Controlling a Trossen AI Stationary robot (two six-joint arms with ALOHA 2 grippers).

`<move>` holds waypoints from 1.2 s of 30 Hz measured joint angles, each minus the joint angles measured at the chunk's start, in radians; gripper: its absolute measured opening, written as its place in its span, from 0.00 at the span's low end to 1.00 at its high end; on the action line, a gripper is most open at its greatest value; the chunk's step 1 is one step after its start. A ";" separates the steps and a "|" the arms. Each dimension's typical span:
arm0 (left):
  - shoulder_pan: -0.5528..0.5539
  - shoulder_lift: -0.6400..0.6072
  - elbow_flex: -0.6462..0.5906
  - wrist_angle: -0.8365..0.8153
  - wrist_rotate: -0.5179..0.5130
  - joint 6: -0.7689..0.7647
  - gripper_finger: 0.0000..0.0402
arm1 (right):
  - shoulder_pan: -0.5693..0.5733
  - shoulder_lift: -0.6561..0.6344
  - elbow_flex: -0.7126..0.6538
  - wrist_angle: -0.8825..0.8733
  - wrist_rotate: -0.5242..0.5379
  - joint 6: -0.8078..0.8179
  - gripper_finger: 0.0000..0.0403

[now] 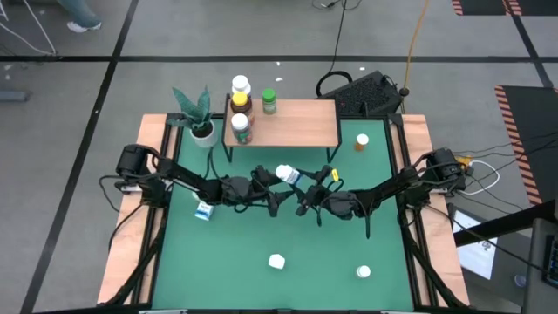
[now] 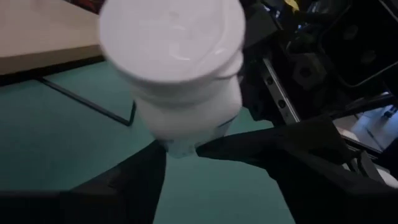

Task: Pick and place medicine bottles onto shelf by color
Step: Put the top right white blue pill bottle on the shelf aligned with the green pill bottle

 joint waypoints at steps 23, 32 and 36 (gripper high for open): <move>-0.047 -0.036 0.003 0.029 -0.056 0.027 0.70 | 0.083 0.005 -0.045 0.109 0.083 -0.089 0.57; -0.044 -0.023 0.003 0.024 -0.055 0.004 0.64 | 0.064 0.005 -0.046 0.131 -0.088 0.057 0.57; -0.047 -0.023 0.002 0.022 -0.060 0.005 0.56 | 0.061 0.005 -0.046 0.121 -0.097 0.040 0.57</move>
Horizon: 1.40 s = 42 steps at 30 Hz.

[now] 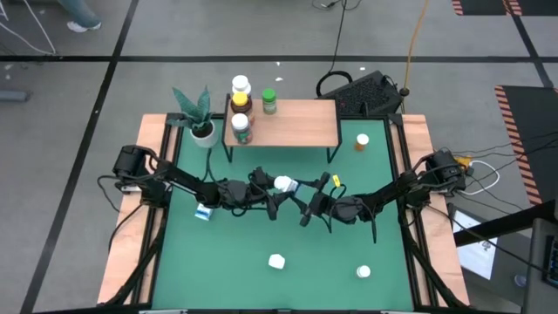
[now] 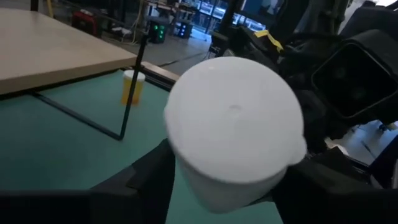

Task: Pick and place medicine bottles onto shelf by color
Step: Put the top right white blue pill bottle on the shelf aligned with the green pill bottle

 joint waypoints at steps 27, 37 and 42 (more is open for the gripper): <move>0.002 -0.078 -0.001 -0.342 0.404 0.469 0.45 | -0.105 -0.342 0.075 -0.566 -0.533 0.346 0.87; 0.039 -0.078 0.000 -0.375 0.405 0.462 0.45 | -0.158 -0.178 0.308 -0.779 -0.691 0.393 0.87; 0.040 -0.078 0.000 -0.387 0.405 0.456 0.45 | -0.176 -0.131 0.361 -0.848 -0.690 0.393 0.87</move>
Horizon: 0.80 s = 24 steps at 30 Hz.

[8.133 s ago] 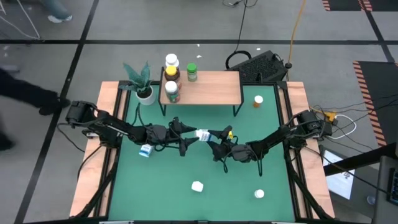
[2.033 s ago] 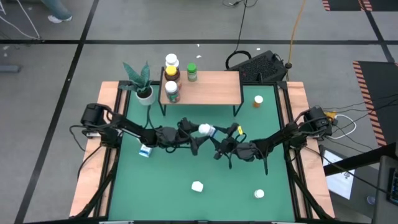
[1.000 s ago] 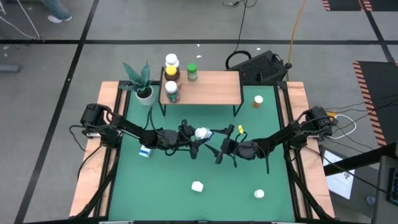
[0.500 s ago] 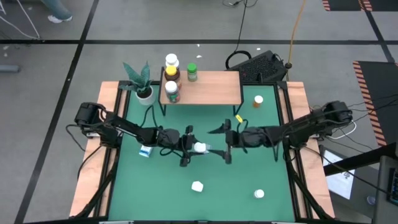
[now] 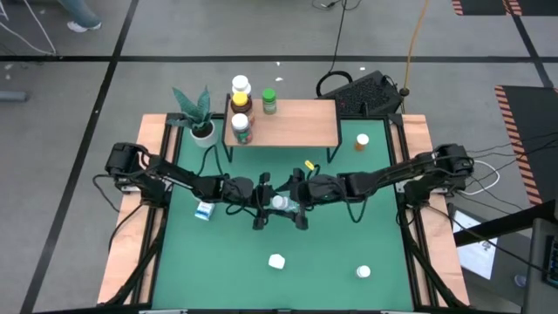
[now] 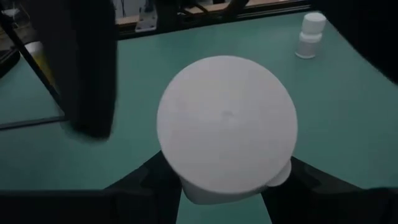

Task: Pick and place medicine bottles onto shelf by color
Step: Put the top right white blue pill bottle on the shelf aligned with the green pill bottle

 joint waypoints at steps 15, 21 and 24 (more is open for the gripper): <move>0.007 0.000 0.000 -0.004 0.001 0.003 0.45 | -0.062 0.037 0.004 -0.032 -0.103 0.015 0.63; 0.022 0.000 0.000 -0.031 0.004 -0.068 0.45 | -0.061 0.037 0.004 -0.123 -0.100 -0.001 0.49; 0.026 0.000 0.000 -0.047 0.006 -0.091 0.45 | -0.062 0.036 0.003 -0.126 -0.100 -0.005 0.45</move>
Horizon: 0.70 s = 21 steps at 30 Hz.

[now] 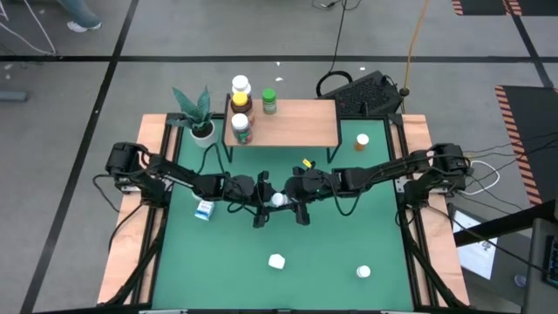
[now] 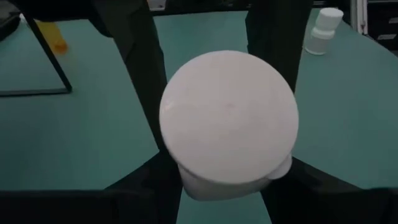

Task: Pick and place medicine bottles onto shelf by color
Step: Put the top right white blue pill bottle on the shelf aligned with the green pill bottle

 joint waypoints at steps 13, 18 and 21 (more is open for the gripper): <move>0.013 0.000 0.000 -0.089 0.091 -0.055 0.45 | -0.049 -0.017 0.002 -0.014 -0.106 -0.014 0.56; 0.038 0.000 0.020 -0.206 0.086 -0.076 0.45 | -0.077 -0.026 0.184 -0.362 -0.154 0.005 0.69; 0.047 0.000 0.045 -0.256 0.086 -0.079 0.45 | -0.078 -0.005 0.314 -0.501 -0.121 -0.035 0.74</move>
